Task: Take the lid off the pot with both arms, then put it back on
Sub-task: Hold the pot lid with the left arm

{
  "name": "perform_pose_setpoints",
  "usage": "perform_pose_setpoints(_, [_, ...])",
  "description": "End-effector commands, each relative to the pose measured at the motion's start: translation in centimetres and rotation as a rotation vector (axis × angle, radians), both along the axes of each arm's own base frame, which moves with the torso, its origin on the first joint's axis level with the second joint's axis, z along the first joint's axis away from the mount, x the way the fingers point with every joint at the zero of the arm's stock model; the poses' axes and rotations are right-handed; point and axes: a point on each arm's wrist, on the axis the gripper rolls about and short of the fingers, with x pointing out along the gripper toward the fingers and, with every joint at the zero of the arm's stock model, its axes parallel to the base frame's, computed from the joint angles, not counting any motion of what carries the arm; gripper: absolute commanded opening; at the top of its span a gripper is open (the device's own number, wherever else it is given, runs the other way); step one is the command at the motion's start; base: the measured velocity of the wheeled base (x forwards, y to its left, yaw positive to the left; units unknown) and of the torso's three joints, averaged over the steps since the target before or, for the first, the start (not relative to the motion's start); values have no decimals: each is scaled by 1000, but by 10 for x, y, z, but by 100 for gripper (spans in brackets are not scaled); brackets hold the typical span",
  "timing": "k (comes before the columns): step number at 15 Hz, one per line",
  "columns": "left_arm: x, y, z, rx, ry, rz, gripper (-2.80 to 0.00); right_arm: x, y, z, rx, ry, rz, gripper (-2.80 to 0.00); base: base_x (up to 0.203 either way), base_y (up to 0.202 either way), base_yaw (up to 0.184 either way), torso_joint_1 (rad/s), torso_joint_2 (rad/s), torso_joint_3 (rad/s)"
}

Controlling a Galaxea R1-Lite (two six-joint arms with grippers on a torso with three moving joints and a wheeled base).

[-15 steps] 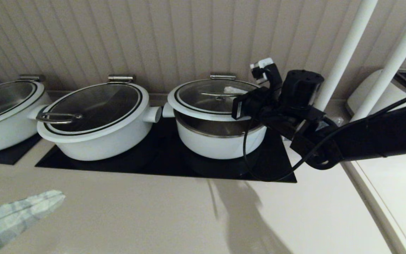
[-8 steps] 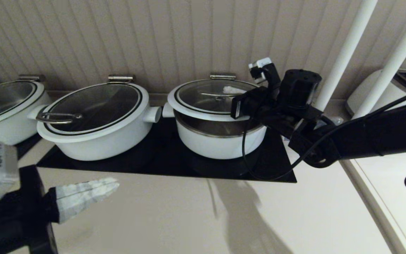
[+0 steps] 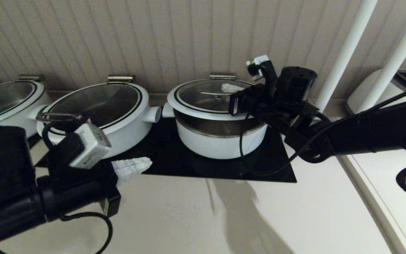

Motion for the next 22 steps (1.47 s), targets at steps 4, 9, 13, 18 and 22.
perform_pose_setpoints(4, [44,-29,-21,12,-32,78,-280,1,0,-1,-1,0,-1,-280,0,0,0,0,0,0])
perform_pose_setpoints(9, [72,-50,-22,13,-51,106,-280,0,0,-1,1,-2,1,-280,0,0,0,0,0,0])
perform_pose_setpoints(13, [91,-59,-25,12,-54,119,-280,0,0,1,4,-8,1,-280,0,0,0,0,0,0])
perform_pose_setpoints(18, [118,-72,-16,-19,-120,181,-280,-1,0,3,6,-10,-1,-280,0,0,0,0,0,0])
perform_pose_setpoints(22, [125,-75,-20,-28,-137,186,-280,-1,-1,3,6,-12,1,-280,0,0,0,0,0,0])
